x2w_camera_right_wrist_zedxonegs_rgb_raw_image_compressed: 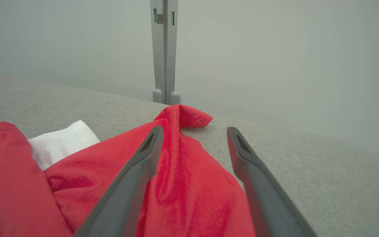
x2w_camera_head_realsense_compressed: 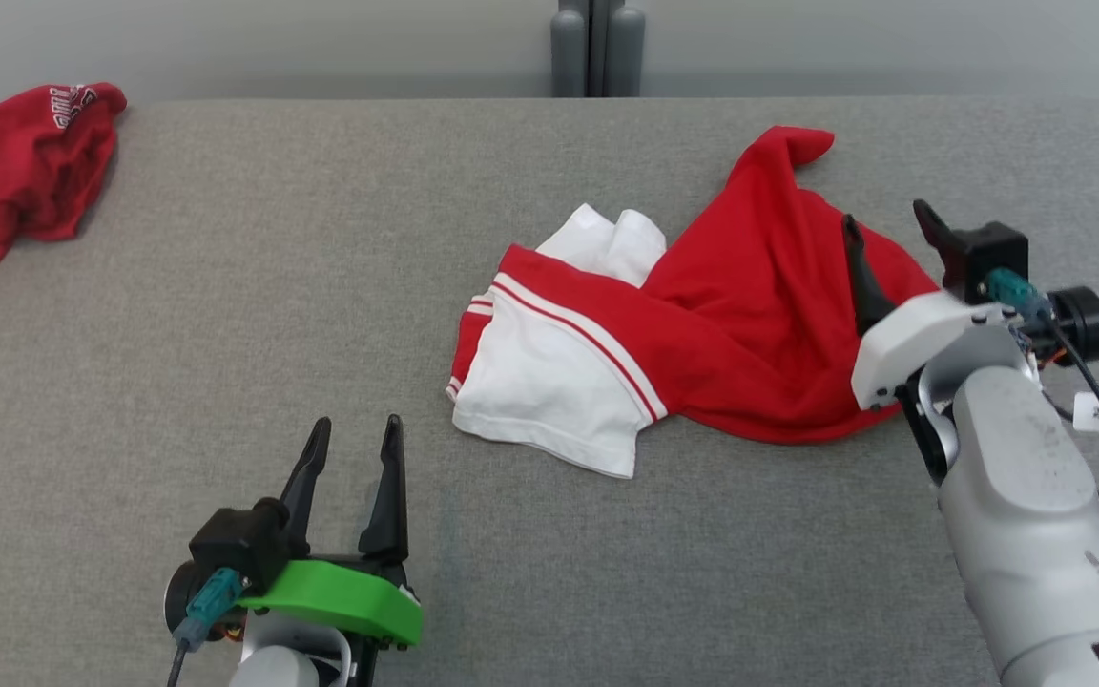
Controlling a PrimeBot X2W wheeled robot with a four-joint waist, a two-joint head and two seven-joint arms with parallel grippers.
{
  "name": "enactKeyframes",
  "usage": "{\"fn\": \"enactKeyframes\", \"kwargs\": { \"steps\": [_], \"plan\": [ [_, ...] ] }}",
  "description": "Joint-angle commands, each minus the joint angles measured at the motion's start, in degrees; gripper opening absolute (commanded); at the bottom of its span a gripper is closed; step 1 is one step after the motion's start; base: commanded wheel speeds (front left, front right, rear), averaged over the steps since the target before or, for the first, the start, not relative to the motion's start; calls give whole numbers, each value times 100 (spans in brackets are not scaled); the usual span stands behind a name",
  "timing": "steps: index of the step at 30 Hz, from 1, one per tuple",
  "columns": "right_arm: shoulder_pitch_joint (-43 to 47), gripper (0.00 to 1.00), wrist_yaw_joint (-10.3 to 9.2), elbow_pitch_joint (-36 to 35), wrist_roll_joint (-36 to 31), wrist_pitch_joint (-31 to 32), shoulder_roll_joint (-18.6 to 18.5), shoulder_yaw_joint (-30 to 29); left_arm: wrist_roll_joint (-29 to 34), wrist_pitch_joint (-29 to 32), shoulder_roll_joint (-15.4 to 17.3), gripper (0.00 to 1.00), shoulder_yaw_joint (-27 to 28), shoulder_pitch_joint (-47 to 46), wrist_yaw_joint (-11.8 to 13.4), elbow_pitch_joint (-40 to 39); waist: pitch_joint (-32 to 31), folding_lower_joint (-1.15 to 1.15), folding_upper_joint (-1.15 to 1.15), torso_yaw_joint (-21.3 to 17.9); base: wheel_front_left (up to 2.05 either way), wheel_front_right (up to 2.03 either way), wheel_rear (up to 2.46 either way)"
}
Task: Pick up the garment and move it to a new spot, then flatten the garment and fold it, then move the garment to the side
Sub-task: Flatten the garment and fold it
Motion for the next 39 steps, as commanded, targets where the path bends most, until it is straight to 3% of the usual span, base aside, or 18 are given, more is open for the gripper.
{"fn": "enactKeyframes", "kwargs": {
  "steps": [1, 10, 17, 23, 39],
  "plan": [
    [336, 100, -8, -201, 171, -22, 6, 70, 15, 4, 17, 100, 14, 110, -22, 47, -457, 0, 0, -361, 0, 0, 0],
    [2245, 100, -8, -1858, 977, -24, 1, 255, 21, 4, 17, 100, 85, 587, -36, 147, -952, 0, 0, -531, 0, 0, 0],
    [3164, 100, -8, -2520, 1429, -25, 1, 238, -24, 4, 18, 100, 169, 820, 23, 113, -1026, 0, 0, -599, 0, 0, 0],
    [3499, 100, -8, -2732, 1734, -25, -2, 425, -91, 4, 18, 100, 211, 936, 79, 39, -1033, 0, 0, -653, 0, 0, 0],
    [3447, 100, -8, -2723, 1744, -26, 0, 557, -107, 4, 18, 100, 157, 940, 124, -56, -1027, 0, 0, -589, 0, 0, 0]
  ]
}}
